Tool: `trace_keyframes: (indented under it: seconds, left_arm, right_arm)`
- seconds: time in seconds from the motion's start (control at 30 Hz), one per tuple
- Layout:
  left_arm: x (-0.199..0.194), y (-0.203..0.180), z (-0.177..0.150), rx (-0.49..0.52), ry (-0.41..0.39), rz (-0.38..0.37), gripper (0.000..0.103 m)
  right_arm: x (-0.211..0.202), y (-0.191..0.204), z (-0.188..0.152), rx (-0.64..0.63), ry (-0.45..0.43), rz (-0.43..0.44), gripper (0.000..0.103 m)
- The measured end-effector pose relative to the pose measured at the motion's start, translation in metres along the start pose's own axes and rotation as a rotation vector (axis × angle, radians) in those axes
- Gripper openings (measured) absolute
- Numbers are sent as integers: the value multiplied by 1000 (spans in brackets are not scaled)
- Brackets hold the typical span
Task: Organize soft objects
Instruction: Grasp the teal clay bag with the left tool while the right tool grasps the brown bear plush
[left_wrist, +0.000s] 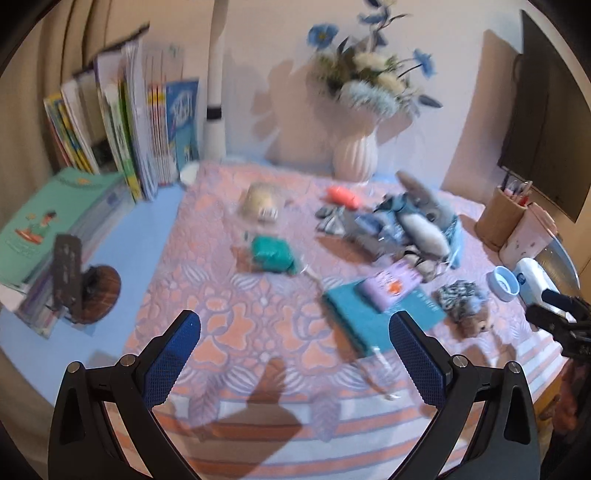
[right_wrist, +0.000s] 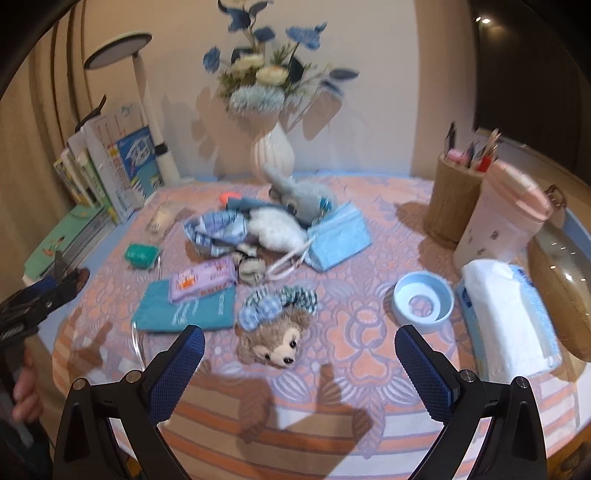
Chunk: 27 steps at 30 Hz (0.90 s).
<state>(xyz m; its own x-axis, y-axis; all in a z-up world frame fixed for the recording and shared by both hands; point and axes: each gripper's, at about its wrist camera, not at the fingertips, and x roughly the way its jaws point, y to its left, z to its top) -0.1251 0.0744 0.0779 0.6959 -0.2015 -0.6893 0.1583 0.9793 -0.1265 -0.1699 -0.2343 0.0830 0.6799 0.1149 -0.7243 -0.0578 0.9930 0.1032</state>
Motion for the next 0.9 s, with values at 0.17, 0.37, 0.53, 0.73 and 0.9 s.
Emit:
trace_keyframes:
  seconds: [0.17, 0.37, 0.53, 0.73, 0.9]
  left_arm:
    - [38, 14, 26, -43, 73, -3, 101]
    - [82, 6, 51, 20, 97, 49, 101]
    - [112, 6, 55, 34, 122, 53, 99]
    - [136, 10, 56, 46, 187, 29, 75]
    - [139, 6, 52, 75, 180, 33, 41]
  right_arm:
    - [19, -6, -6, -25, 51, -18, 103]
    - [54, -5, -2, -15, 130, 13, 87]
    - [74, 6, 3, -3, 164, 62, 87]
    - [93, 10, -1, 12, 211, 67, 69]
    - [92, 7, 0, 18, 188, 80, 51]
